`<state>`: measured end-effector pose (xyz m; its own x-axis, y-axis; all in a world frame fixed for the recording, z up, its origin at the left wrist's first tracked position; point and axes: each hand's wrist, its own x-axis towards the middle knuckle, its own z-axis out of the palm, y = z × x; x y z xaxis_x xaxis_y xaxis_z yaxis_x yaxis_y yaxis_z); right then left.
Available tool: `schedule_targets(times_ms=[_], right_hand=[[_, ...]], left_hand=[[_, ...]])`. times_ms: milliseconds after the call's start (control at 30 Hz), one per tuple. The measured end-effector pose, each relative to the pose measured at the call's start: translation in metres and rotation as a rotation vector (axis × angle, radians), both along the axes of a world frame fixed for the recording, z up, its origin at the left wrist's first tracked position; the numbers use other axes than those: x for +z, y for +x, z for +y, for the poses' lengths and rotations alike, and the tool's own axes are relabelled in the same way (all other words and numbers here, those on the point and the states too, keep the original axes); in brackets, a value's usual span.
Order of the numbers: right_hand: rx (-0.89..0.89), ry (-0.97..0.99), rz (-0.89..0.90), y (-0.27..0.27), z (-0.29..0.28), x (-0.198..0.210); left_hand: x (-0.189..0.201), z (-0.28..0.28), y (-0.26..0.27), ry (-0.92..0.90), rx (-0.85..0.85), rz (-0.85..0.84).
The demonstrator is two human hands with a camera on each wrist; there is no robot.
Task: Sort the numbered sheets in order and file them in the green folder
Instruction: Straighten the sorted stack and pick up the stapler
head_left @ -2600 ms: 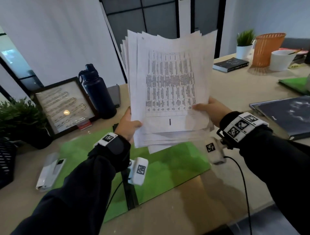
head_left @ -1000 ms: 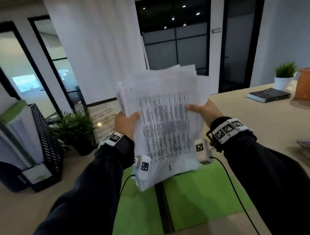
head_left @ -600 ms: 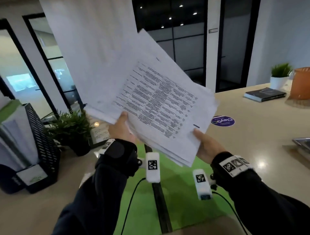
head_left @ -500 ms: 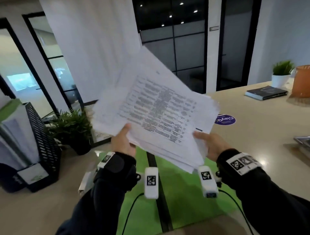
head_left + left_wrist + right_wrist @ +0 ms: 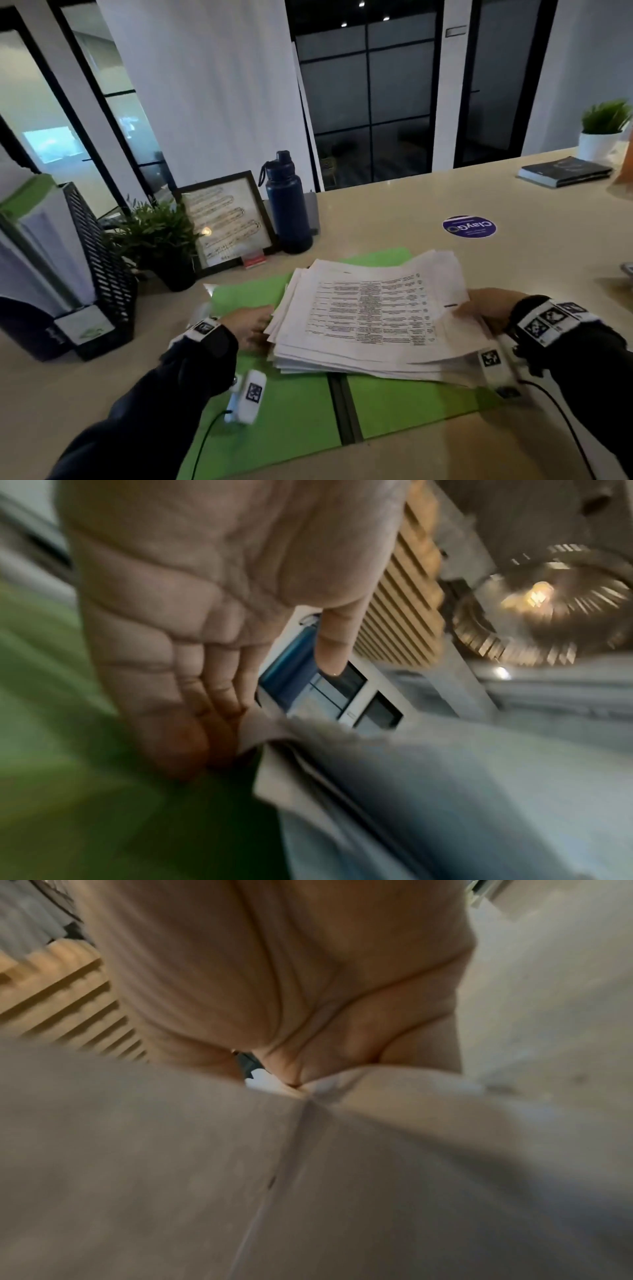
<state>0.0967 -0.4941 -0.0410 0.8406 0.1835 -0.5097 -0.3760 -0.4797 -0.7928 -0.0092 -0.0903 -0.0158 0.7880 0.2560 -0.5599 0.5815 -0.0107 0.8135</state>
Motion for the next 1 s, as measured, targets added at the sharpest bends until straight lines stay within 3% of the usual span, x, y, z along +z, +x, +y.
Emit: schedule_targets(times_ms=[100, 167, 267, 433, 500, 600, 667, 900, 1000], right_hand=[[0.071, -0.13, 0.013, -0.005, 0.003, 0.012], [0.102, -0.21, 0.021, -0.008, 0.003, 0.015], [0.129, -0.205, 0.053, -0.008, 0.002, 0.014], [-0.025, -0.074, 0.028, -0.01, 0.014, 0.008], [-0.061, -0.121, -0.024, -0.009, 0.019, 0.006], [0.03, -0.378, -0.109, -0.01, 0.021, 0.007], [0.07, -0.431, -0.131, -0.015, 0.02, 0.012], [0.025, -0.35, -0.134, -0.019, 0.015, 0.009], [0.013, -0.288, -0.133, -0.021, 0.017, 0.011]], left_hand=[[-0.001, -0.006, 0.021, 0.59, -0.169, 0.08], [0.001, -0.005, 0.031, 0.74, -0.197, 0.08], [0.004, -0.001, 0.045, 0.785, -0.237, 0.063], [0.003, 0.006, 0.053, 0.91, -0.325, 0.106], [0.005, 0.004, 0.052, 0.893, -0.319, 0.102], [0.009, 0.003, 0.045, 0.874, -0.327, 0.112], [0.009, 0.009, 0.04, 0.828, -0.318, 0.128], [0.013, 0.022, -0.006, 0.788, -0.576, 0.309], [0.008, 0.019, -0.013, 0.75, -0.525, 0.263]])
